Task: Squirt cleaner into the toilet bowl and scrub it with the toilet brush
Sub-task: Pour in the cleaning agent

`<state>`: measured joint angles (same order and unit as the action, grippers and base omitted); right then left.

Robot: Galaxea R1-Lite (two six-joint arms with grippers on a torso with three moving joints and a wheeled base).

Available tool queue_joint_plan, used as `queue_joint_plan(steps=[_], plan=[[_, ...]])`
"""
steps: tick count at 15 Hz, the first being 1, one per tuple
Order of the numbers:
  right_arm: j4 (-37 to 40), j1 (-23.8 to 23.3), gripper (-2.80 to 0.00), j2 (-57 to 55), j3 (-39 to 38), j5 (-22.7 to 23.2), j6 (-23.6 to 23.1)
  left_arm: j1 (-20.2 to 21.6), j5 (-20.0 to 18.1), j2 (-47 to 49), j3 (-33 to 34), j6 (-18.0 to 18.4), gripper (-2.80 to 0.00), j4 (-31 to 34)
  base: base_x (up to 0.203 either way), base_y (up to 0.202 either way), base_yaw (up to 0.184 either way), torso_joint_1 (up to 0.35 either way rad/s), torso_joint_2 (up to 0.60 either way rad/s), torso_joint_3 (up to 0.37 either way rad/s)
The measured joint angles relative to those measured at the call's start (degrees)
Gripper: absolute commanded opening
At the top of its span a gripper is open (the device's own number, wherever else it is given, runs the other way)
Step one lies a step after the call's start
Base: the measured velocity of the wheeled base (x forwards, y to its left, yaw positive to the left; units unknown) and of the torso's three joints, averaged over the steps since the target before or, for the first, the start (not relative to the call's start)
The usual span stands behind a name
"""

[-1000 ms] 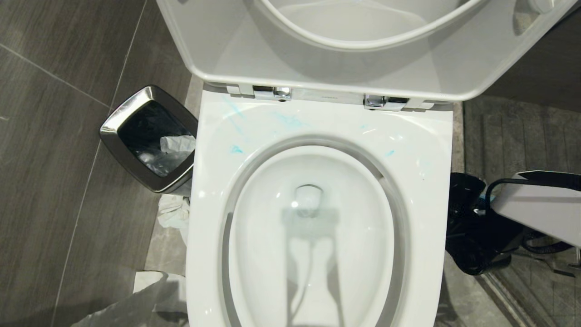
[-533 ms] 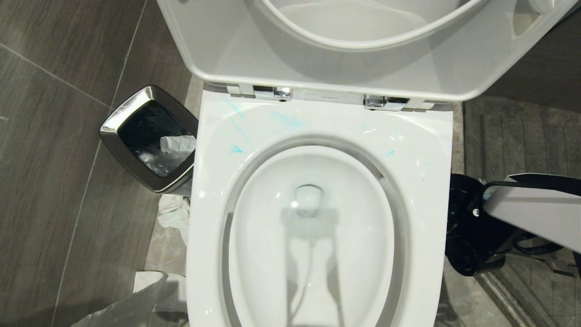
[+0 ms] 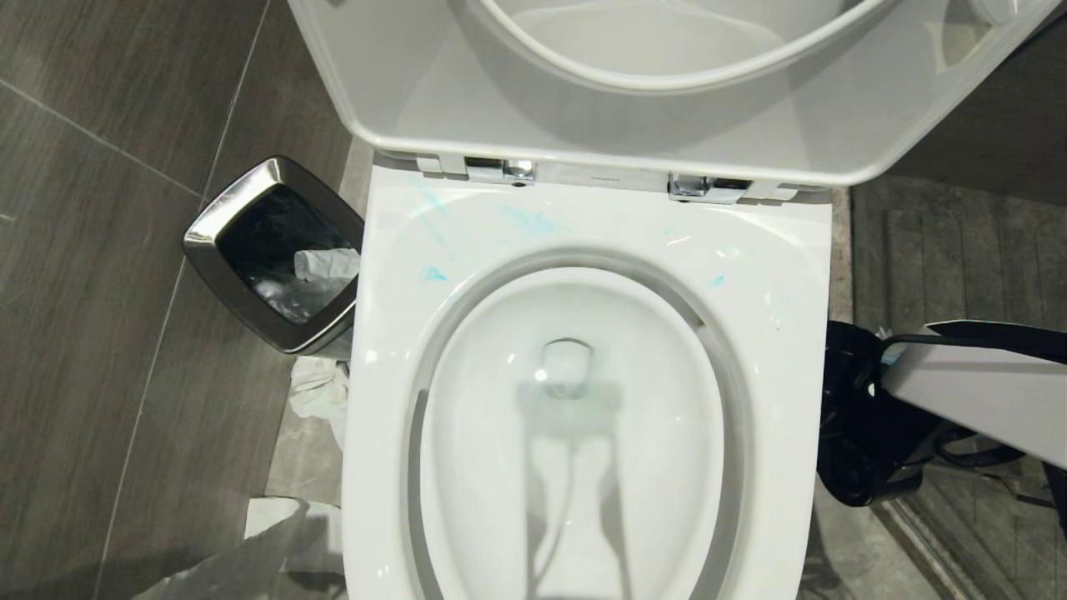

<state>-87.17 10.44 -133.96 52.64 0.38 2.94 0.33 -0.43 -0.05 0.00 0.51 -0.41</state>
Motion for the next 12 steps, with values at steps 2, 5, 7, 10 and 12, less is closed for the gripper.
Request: queue_joint_plan(steps=[2, 5, 7, 10, 12], plan=[[0.00, 0.06, -2.80, 0.00, -0.09, -0.77, -0.93, 0.00, -0.01, 0.00, 0.00, 0.01, -2.80, 0.00, 0.000, 0.000, 0.000, 0.000, 0.00, 0.000], [-0.01, 0.09, -2.80, -0.12, 0.37, -1.41, -1.75, -0.02, -0.01, 0.00, 0.00, 0.01, -2.80, 0.00, 0.000, 0.000, 0.000, 0.000, 0.00, 0.000], [0.02, 0.09, -2.80, -0.63, 1.07, -1.41, -2.18, 0.00, 0.02, 0.00, 0.00, 0.01, -2.80, 0.00, 0.000, 0.000, 0.000, 0.000, 0.00, 0.000], [0.02, 0.06, 0.00, -1.75, 3.89, -1.43, -2.78, 0.00, -0.01, 0.00, 0.00, 0.00, -2.80, 0.00, 0.000, 0.000, 0.000, 0.000, 0.00, 0.000], [0.02, 0.01, 0.00, -2.32, 5.14, -1.39, -2.78, 0.00, -0.03, 0.00, 0.00, 0.01, -2.80, 0.00, 0.000, 0.000, 0.000, 0.000, 0.00, 0.000]])
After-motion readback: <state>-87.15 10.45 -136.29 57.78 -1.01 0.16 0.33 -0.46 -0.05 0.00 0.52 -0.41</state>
